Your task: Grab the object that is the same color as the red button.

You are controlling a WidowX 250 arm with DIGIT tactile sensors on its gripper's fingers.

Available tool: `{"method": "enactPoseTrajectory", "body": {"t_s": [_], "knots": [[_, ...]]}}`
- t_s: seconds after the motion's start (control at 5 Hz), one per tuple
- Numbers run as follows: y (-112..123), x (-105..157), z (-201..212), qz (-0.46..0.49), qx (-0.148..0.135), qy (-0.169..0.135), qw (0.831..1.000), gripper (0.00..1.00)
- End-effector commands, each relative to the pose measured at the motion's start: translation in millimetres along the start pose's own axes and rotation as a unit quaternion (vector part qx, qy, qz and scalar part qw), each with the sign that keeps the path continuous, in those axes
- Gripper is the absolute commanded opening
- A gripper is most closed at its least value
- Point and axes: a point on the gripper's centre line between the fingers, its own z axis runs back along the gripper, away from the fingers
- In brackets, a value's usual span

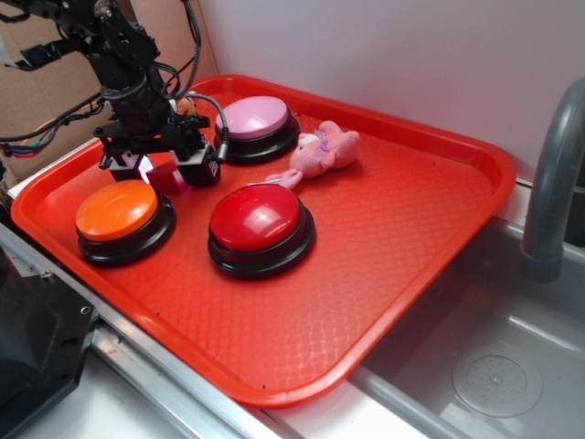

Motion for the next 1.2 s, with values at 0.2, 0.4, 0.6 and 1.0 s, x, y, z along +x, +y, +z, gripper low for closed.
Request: {"method": "enactPoseTrajectory", "body": {"t_s": [0.2,0.4,0.6,1.0], "knots": [[-20.3,22.2,58.3,-0.050,-0.007,-0.012,0.999,0.00],[-41.4,21.6,92.6,-0.092,-0.020,-0.018,0.995,0.00],[-64.6,19.7,133.6,-0.135,-0.024,-0.006,0.991,0.00],[-80.5,20.8,192.5,-0.167,-0.073,-0.028,0.983,0.00]]}}
